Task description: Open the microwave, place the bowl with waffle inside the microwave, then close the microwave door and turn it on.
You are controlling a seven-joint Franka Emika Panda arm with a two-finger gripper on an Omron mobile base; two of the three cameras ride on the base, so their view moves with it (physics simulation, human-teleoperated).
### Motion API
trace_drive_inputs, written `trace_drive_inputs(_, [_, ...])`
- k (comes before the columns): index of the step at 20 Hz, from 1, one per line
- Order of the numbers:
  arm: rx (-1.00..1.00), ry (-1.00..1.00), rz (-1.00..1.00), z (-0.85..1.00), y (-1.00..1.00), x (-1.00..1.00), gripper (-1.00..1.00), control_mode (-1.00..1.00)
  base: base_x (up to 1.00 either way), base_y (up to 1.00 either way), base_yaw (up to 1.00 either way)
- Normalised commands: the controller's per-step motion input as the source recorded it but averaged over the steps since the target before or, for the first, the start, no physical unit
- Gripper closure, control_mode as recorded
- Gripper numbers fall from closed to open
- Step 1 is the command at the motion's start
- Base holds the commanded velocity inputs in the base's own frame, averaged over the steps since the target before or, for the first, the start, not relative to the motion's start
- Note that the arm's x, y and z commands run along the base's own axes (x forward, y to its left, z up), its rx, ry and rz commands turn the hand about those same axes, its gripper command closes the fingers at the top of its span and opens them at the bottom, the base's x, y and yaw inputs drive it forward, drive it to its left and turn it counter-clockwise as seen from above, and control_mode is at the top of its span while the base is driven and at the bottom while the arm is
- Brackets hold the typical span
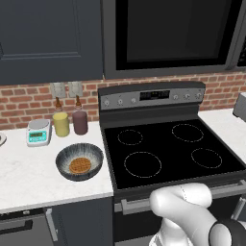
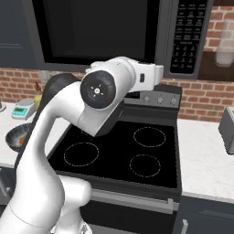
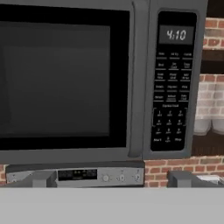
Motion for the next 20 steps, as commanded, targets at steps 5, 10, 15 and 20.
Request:
trace_drive_inputs(5, [0.0, -0.09, 0.0, 0.0, -0.07, 0.28, -1.0, -1.0, 0.0, 0.0, 0.0])
trace_drive_inputs(10, [0.0, -0.11, 0.0, 0.0, 0.0, 0.25, -1.0, -1.0, 0.0, 0.0, 0.0])
trace_drive_inputs(15, [0.0, -0.15, 0.0, 0.0, 0.0, 0.26, -1.0, -1.0, 0.0, 0.0, 0.0])
trace_drive_inputs(20, [0.01, -0.12, 0.0, 0.01, -0.04, 0.29, -1.0, -1.0, 0.0, 0.0, 0.0])
